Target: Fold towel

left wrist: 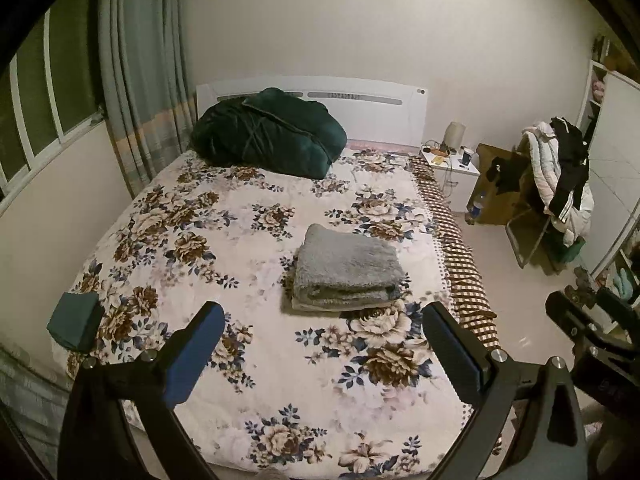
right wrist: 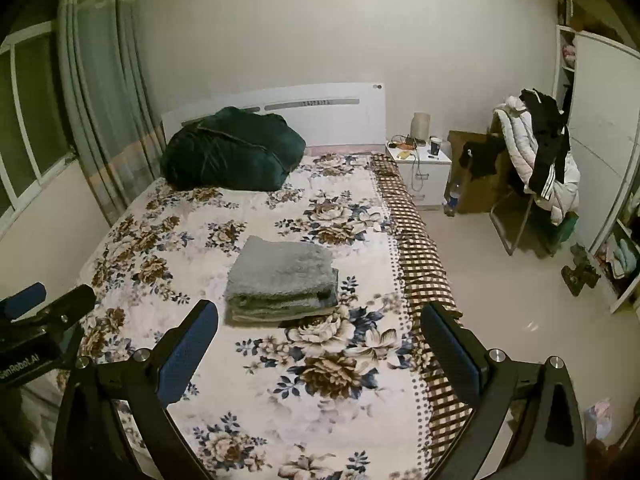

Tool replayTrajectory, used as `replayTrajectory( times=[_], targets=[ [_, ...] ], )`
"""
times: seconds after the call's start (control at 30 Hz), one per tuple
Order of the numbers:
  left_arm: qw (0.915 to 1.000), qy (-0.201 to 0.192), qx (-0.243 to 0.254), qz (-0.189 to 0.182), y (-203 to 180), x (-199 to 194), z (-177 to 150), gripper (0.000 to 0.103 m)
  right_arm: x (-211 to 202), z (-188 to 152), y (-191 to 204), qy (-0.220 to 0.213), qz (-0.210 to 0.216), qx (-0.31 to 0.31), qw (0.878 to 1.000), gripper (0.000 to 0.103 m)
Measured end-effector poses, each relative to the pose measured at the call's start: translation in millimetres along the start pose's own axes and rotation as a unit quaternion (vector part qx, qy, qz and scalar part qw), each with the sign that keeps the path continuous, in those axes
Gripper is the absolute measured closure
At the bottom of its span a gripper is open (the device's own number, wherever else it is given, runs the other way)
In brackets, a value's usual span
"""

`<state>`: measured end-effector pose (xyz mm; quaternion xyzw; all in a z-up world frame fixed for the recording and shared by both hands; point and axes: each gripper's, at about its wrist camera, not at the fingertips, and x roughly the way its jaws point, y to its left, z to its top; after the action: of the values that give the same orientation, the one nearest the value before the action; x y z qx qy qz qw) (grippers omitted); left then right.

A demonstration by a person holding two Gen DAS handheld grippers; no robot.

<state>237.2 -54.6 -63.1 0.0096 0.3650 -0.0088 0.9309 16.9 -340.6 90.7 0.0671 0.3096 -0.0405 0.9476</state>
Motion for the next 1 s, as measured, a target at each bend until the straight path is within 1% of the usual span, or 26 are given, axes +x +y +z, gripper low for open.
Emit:
replayTrajectory(
  times=[0.1,0.17,0.2,0.3,0.53,1.0],
  targets=[
    [1.0000,-0.006,0.002,0.003,3.4,-10.3,-2.3,0.002,-21.8,1.9,2.4,-0.007,-0.001,0.002,1.000,0.000],
    [0.9999,-0.010,0.004,0.006,4.4,-15.2,-5.0,0.002,-27.6,5.1,3.4,-0.010,0.004,0.004,1.000,0.000],
    [0.9999,-0.013,0.006,0.008,4.1,-16.7,-6.6,0.000,-32.6,5.3,4.3,-0.016,0.001,0.002,1.000,0.000],
    [0.9999,-0.014,0.006,0.008,3.7,-19.4,-10.6,0.000,-39.2,6.7,9.5,-0.021,-0.005,-0.006,1.000,0.000],
    [0.9998,-0.017,-0.002,0.007,6.0,-27.3,-14.9,0.000,-45.1,4.8,15.7,-0.011,0.004,-0.010,1.000,0.000],
    [0.9995,-0.026,-0.005,0.019,10.8,-41.1,-18.9,0.000,-47.1,7.4,18.1,-0.015,0.013,-0.013,1.000,0.000]
  ],
)
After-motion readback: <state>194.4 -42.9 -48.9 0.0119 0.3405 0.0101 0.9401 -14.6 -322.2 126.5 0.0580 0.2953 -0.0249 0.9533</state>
